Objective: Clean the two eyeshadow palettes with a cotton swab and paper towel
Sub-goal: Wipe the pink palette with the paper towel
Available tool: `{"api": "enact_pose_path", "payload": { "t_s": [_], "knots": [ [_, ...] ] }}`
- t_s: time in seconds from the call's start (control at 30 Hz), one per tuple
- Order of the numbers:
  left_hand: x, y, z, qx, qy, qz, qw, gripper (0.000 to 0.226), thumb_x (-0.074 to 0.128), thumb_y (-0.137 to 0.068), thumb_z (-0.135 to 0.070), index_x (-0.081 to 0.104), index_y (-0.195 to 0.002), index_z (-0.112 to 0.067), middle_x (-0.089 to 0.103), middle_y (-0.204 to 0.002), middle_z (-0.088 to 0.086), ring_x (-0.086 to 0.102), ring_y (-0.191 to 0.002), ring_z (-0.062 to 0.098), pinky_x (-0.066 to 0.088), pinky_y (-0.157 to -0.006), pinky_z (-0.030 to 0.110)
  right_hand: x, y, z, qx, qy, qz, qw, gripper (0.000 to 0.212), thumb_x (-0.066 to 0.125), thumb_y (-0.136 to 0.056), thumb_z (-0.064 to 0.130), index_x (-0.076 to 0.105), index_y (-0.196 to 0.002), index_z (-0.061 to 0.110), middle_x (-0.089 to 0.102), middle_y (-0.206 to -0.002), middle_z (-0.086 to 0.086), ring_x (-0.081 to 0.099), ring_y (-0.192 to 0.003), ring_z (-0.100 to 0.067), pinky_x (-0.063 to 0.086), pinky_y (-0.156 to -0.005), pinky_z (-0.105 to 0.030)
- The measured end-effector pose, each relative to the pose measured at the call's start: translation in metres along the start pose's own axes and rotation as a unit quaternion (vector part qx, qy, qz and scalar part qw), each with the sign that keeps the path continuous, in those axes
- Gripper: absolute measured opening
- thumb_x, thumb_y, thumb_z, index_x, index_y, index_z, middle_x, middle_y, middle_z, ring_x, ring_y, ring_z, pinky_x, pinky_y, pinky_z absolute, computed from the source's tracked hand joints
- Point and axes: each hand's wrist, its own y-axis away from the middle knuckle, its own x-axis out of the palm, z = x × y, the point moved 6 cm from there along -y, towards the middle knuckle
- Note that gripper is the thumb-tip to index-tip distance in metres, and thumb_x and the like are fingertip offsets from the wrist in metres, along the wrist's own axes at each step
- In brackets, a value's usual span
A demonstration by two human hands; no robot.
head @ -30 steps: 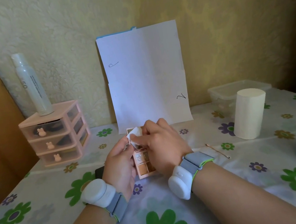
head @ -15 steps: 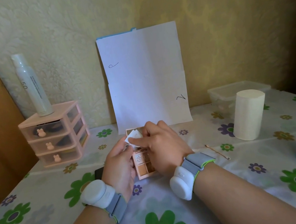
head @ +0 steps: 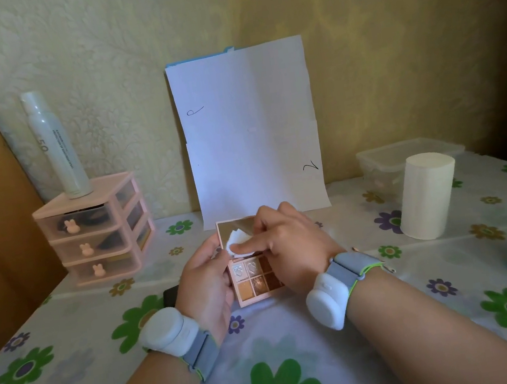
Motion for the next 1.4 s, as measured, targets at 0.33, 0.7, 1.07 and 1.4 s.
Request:
{"api": "enact_pose_path", "payload": {
  "t_s": [0.33,0.7,1.07,1.4],
  "knots": [
    [-0.006,-0.002,0.001,-0.008,-0.037,-0.027,0.999,0.034,0.04,-0.107,-0.004,0.071,-0.118,-0.014,0.077,-0.105,0.018,0.076,-0.092,0.033,0.061,-0.081,0.045,-0.011,0.009,-0.037,0.083,0.028,0.03,0.996,0.049,0.049,-0.084,0.013,0.07,-0.109,0.05,0.045,-0.093,0.013,0.037,-0.091,-0.019,0.037,-0.077,-0.034],
    [-0.008,-0.002,0.0,-0.007,-0.039,-0.029,0.999,0.034,0.039,-0.108,-0.005,0.069,-0.122,-0.014,0.077,-0.106,0.019,0.076,-0.095,0.033,0.06,-0.079,0.044,-0.017,0.013,-0.04,0.105,0.066,0.075,0.989,0.046,0.052,-0.085,0.016,0.068,-0.111,0.05,0.042,-0.098,0.012,0.036,-0.096,-0.019,0.027,-0.076,-0.03],
    [-0.008,-0.001,-0.001,-0.006,-0.021,-0.029,0.999,0.034,0.04,-0.107,-0.003,0.07,-0.119,-0.012,0.077,-0.105,0.019,0.076,-0.092,0.033,0.062,-0.072,0.04,-0.015,0.014,-0.04,0.132,0.092,0.032,0.986,0.041,0.056,-0.084,0.022,0.067,-0.113,0.048,0.044,-0.101,0.01,0.037,-0.098,-0.022,0.034,-0.078,-0.033],
    [-0.007,-0.001,-0.007,0.004,0.025,-0.043,0.999,0.034,0.039,-0.106,-0.001,0.071,-0.112,-0.011,0.078,-0.1,0.018,0.077,-0.083,0.028,0.061,-0.062,0.035,-0.013,0.013,-0.033,0.133,0.077,-0.015,0.988,0.053,0.041,-0.079,0.018,0.067,-0.117,0.044,0.048,-0.098,0.003,0.04,-0.095,-0.027,0.042,-0.082,-0.041]
  ]
}}
